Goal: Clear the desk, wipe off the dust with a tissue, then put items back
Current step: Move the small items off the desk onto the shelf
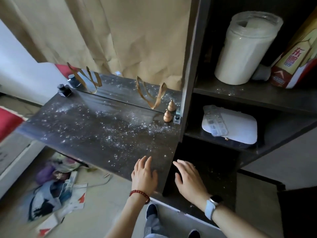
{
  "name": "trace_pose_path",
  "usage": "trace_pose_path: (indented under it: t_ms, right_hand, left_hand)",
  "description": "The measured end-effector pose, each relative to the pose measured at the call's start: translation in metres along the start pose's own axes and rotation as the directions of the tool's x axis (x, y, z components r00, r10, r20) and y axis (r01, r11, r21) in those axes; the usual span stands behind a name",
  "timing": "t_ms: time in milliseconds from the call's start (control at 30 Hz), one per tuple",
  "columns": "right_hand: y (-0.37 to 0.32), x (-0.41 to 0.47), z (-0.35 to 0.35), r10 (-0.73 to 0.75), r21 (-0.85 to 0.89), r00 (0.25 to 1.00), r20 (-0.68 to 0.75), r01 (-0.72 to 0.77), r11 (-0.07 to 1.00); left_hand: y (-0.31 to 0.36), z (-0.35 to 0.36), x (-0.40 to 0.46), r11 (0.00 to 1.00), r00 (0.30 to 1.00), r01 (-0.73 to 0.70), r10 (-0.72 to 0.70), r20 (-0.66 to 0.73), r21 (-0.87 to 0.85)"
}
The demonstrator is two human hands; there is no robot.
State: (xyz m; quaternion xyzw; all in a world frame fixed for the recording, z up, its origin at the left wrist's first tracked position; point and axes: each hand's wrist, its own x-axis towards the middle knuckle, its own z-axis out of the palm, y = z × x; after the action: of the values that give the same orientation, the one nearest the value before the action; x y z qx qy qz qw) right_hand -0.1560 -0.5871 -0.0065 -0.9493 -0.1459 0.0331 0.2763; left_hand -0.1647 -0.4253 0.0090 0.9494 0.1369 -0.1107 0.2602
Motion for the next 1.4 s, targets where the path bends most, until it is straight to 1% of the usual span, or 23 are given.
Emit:
trace_pose_path:
  t_ms: [67,133,233,300,367,467,533,600,700,800,933,1033,1100,1167,1200,1300,1400]
  right_hand:
    - [-0.014,0.018,0.004,-0.008,0.043,1.0,0.028,0.007,0.999]
    - [-0.027,0.044,0.005,0.0,0.085,0.998,0.058,-0.005,0.996]
    - [-0.043,0.095,0.009,0.073,0.104,0.997,0.002,-0.073,0.992]
    - [-0.046,0.132,0.014,0.148,0.062,0.985,-0.086,-0.143,0.988]
    - [-0.045,0.167,0.021,0.243,0.004,0.96,-0.142,-0.245,0.97]
    - [-0.036,0.205,0.023,0.393,-0.114,0.904,-0.165,-0.414,0.903]
    - [-0.027,0.22,0.023,0.441,-0.174,0.884,-0.158,-0.464,0.868]
    - [-0.019,0.228,0.025,0.461,-0.213,0.877,-0.137,-0.48,0.851]
    - [-0.014,0.236,0.03,0.511,-0.254,0.85,-0.129,-0.526,0.812]
    - [-0.018,0.235,0.039,0.537,-0.306,0.823,-0.182,-0.567,0.765]
    - [-0.029,0.224,0.052,0.609,-0.308,0.773,-0.178,-0.632,0.712]
    - [-0.028,0.209,0.063,0.58,-0.356,0.798,-0.163,-0.595,0.72]
    - [-0.031,0.196,0.068,0.508,-0.37,0.85,-0.137,-0.52,0.77]
    - [-0.037,0.179,0.066,0.482,-0.321,0.862,-0.157,-0.507,0.8]
    - [-0.042,0.171,0.062,0.504,-0.261,0.844,-0.184,-0.536,0.803]
    - [-0.052,0.147,0.051,0.561,-0.014,0.816,-0.14,-0.569,0.822]
    - [-0.05,0.122,0.041,0.598,0.155,0.794,-0.109,-0.581,0.799]
  left_hand:
    - [-0.014,-0.012,0.014,1.0,1.0,-0.008,0.008,-0.006,0.0]
    - [-0.023,-0.025,0.038,0.998,0.998,-0.055,0.054,-0.022,-0.02]
    - [-0.027,-0.043,0.083,0.986,0.987,-0.159,0.158,-0.026,-0.048]
    - [-0.024,-0.053,0.117,0.967,0.968,-0.252,0.253,0.004,-0.047]
    - [-0.019,-0.062,0.149,0.933,0.933,-0.357,0.358,0.031,-0.043]
    - [-0.009,-0.07,0.185,0.885,0.882,-0.462,0.465,0.074,-0.059]
    - [-0.001,-0.071,0.203,0.852,0.848,-0.518,0.523,0.082,-0.078]
    - [0.005,-0.069,0.216,0.828,0.824,-0.554,0.56,0.086,-0.088]
    - [0.012,-0.065,0.229,0.818,0.813,-0.567,0.575,0.092,-0.101]
    - [0.014,-0.059,0.24,0.811,0.8,-0.572,0.585,0.135,-0.124]
    - [0.023,-0.047,0.251,0.812,0.796,-0.547,0.579,0.177,-0.202]
    - [0.032,-0.032,0.255,0.835,0.811,-0.483,0.54,0.225,-0.264]
    - [0.037,-0.022,0.258,0.866,0.836,-0.416,0.485,0.257,-0.277]
    - [0.043,-0.014,0.259,0.88,0.849,-0.397,0.46,0.261,-0.259]
    - [0.046,-0.011,0.261,0.886,0.854,-0.402,0.454,0.255,-0.232]
    - [0.055,-0.003,0.268,0.893,0.865,-0.42,0.448,0.228,-0.161]
    - [0.057,0.0,0.266,0.873,0.847,-0.457,0.486,0.215,-0.173]
